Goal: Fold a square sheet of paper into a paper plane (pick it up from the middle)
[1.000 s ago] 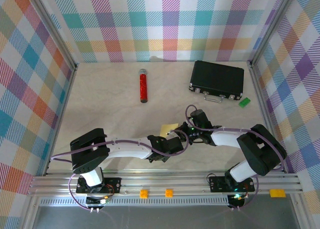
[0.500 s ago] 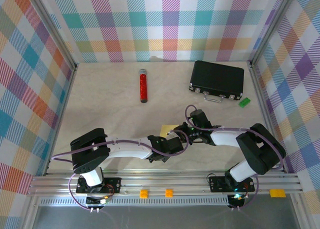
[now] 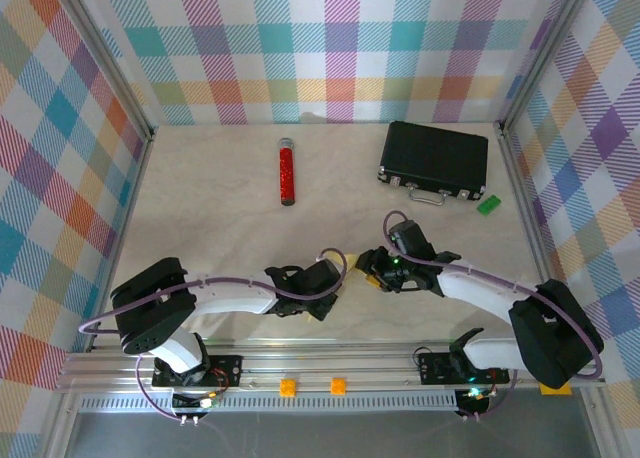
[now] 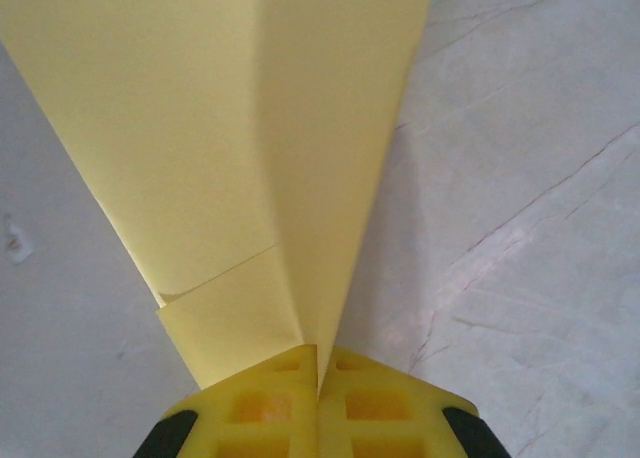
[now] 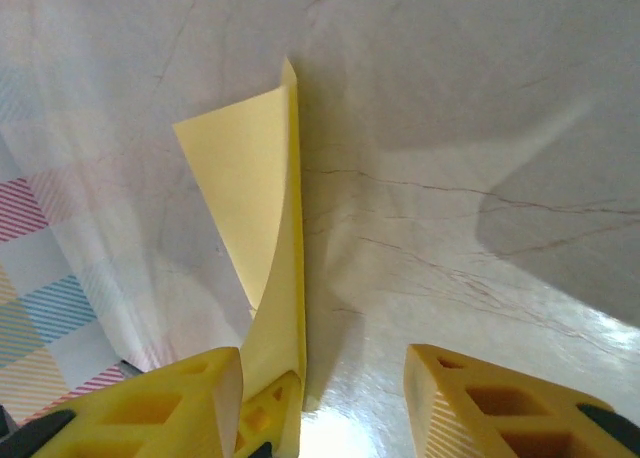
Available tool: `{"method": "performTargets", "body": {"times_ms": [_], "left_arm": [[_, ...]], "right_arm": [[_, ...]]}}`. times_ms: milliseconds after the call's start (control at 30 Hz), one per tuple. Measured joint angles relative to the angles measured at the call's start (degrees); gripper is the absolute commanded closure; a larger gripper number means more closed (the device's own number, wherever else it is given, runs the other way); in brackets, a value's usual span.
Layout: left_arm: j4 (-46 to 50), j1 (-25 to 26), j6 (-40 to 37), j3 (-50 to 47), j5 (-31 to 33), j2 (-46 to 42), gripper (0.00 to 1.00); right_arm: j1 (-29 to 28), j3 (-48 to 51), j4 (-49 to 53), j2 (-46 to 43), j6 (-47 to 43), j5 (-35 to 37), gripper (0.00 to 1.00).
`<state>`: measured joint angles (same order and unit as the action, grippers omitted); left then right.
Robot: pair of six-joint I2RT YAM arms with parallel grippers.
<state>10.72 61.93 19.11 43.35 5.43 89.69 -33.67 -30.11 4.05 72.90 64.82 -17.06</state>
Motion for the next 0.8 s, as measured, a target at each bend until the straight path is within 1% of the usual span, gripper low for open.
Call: {"method": "performTargets", "body": {"times_ms": [133,300,400,600,733,800], "left_arm": [[-3.78,-1.90,1.27,-1.88,-5.16,0.15,1.00],[-9.49,-3.28,3.04,-4.17,-9.07,0.17,1.00],[-13.40,-5.22,5.05,-6.19,-12.55,-0.07,1.00],[-20.04,-8.59,9.09,-9.73,-18.36,-0.20,1.00],[-24.90,-9.77,12.13,-12.22,-20.90,-0.17,1.00],[-27.43,-10.27,13.75,-13.35,-21.99,-0.04,1.00]], "right_arm": [[0.00,0.39,0.17,-0.02,-0.17,0.20,0.53],[0.00,2.16,-0.22,-1.16,-0.15,1.20,0.54],[-0.17,3.28,-1.16,-2.03,-0.22,1.86,0.55],[-2.12,5.95,-5.88,-2.99,-2.40,2.89,0.70],[-2.95,6.12,-10.99,-0.66,-4.28,0.07,0.80],[-3.43,6.14,-14.43,1.53,-4.55,-1.62,0.83]]}}
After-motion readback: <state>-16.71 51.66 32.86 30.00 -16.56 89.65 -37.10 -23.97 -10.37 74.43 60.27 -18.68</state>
